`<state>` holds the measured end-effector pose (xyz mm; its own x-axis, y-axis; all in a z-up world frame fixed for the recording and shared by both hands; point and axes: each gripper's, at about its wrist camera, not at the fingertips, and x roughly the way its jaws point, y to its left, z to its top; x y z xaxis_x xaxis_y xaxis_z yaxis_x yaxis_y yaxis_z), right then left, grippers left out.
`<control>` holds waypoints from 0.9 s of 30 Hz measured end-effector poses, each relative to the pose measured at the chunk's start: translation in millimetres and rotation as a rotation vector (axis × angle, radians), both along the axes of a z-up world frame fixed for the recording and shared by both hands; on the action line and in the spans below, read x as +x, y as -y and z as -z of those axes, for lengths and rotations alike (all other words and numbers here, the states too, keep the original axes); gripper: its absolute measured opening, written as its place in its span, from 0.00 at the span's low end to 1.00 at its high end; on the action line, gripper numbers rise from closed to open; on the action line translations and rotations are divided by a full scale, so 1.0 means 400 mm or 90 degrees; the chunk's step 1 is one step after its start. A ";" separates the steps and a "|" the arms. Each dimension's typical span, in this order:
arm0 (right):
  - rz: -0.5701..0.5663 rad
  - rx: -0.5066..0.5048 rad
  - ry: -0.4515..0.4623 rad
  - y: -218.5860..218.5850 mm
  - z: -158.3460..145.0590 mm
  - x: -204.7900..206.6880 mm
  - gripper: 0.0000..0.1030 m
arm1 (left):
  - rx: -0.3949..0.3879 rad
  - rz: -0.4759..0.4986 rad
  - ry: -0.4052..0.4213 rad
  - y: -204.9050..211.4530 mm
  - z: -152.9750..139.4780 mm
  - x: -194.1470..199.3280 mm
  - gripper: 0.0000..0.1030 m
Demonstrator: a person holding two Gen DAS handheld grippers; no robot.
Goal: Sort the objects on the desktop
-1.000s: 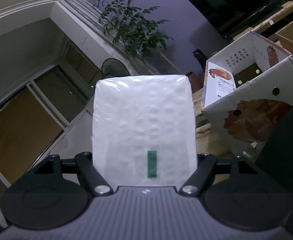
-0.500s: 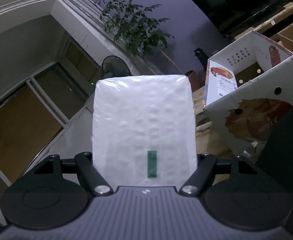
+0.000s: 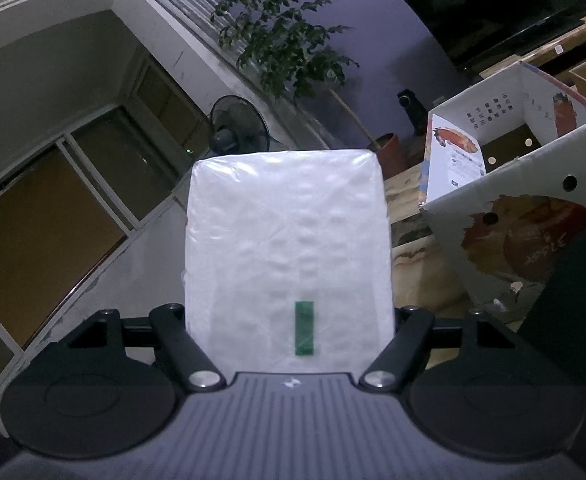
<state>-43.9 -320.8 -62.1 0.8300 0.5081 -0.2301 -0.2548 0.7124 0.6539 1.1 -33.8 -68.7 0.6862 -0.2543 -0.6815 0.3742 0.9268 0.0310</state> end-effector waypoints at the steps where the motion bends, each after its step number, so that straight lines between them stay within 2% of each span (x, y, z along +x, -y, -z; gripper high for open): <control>1: -0.001 -0.001 0.000 -0.001 -0.001 -0.001 0.73 | 0.000 -0.001 0.001 -0.001 0.000 0.000 0.63; 15: -0.039 -0.013 0.002 -0.048 -0.024 -0.013 0.73 | -0.007 -0.024 0.019 -0.021 -0.010 0.009 0.63; 27: -0.062 -0.027 0.005 -0.078 -0.041 -0.020 0.73 | -0.007 -0.022 0.012 -0.022 0.002 0.023 0.63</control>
<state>-52.0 -289.7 -45.9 0.7791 0.5762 -0.2470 -0.3292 0.7114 0.6209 10.1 -24.9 -69.3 0.7080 -0.2372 -0.6652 0.3412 0.9396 0.0281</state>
